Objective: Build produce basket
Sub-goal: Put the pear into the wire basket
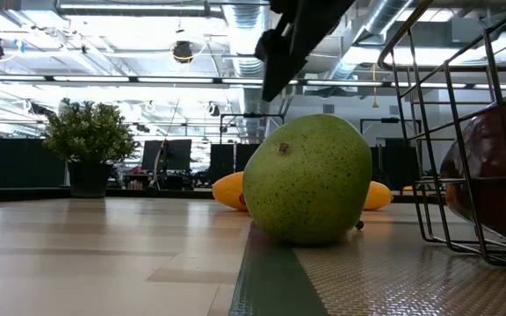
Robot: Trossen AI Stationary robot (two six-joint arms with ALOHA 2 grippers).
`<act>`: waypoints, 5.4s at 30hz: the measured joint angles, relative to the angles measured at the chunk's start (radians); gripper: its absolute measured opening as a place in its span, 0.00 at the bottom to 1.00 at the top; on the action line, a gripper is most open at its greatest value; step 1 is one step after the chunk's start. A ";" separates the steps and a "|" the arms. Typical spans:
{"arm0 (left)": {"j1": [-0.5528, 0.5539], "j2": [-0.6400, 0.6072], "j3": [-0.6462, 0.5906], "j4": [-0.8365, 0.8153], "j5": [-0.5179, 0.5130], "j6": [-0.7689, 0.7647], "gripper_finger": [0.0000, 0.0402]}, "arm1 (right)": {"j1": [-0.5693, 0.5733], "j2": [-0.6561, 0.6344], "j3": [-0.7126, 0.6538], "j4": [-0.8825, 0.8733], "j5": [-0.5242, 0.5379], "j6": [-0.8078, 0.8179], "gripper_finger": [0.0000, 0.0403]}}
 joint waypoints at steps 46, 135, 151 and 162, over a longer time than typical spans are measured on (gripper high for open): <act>-1.117 0.474 -0.001 0.151 -0.816 -0.542 0.43 | 0.223 -0.270 0.444 -0.610 0.213 0.523 0.94; -0.676 0.408 -0.769 0.846 -0.466 -0.258 0.01 | 0.245 -0.171 0.392 -0.649 0.574 0.992 0.94; -0.688 0.133 -0.768 0.637 -0.606 -0.317 0.57 | 0.075 -0.168 -0.158 -0.224 0.255 0.990 0.94; -0.687 0.123 -0.768 0.571 -0.626 -0.233 0.67 | 0.024 -0.168 -0.282 -0.201 0.165 0.995 0.94</act>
